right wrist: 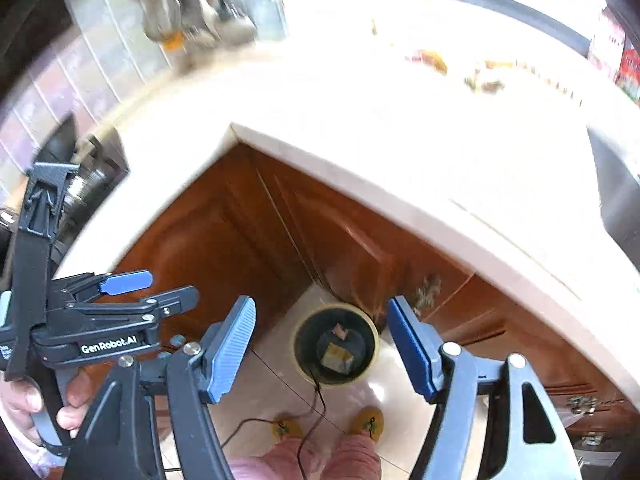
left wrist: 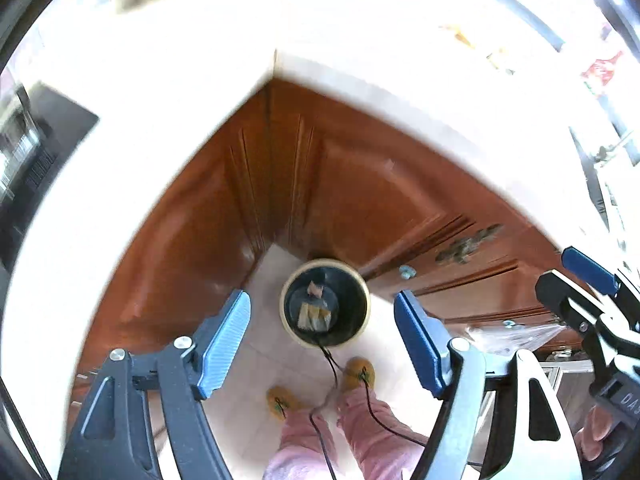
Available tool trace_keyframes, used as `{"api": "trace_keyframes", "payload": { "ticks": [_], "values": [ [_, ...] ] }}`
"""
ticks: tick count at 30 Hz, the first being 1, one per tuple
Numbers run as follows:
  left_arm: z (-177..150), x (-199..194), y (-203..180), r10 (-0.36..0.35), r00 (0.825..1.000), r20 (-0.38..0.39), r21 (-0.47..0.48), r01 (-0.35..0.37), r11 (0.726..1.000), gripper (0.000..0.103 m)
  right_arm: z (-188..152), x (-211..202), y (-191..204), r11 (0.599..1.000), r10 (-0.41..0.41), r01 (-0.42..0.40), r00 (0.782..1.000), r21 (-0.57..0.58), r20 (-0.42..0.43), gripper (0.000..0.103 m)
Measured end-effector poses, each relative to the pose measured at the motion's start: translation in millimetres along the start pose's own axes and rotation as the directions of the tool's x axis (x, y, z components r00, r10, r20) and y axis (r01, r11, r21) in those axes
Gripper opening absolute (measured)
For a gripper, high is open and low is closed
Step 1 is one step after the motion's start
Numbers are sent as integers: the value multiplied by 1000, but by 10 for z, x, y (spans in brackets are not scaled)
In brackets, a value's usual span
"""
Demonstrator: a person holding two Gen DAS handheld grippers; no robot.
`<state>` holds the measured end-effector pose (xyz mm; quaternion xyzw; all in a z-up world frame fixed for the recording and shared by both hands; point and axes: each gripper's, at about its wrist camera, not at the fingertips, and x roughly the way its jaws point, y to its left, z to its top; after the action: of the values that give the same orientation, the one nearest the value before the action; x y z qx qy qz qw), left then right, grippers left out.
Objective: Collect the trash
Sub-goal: 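Raise both tools back up toward the counter trash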
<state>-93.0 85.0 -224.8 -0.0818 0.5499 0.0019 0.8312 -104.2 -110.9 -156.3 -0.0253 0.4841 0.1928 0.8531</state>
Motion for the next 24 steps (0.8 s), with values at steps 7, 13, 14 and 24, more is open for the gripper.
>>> {"api": "trace_keyframes", "payload": {
  "ticks": [7,13,14,24],
  "values": [
    [294,-955,-134,-17,990,143,97,3,995,77,291,-915,276,999,-19,26,987,-41,159,69],
    [562,-1579,-205,-106,956,274,171,60,983,88,406,-1488,377,996,-94,91,948,25,303,69],
    [606,-1680,-229,-114,948,298,188,59,980,88,418,-1584,391,994,-111,106,940,33,321,69],
    [1205,-2020,-546,-120,927,354,224,41,974,88,692,-1883,292,975,-220,217,892,54,394,69]
  ]
}}
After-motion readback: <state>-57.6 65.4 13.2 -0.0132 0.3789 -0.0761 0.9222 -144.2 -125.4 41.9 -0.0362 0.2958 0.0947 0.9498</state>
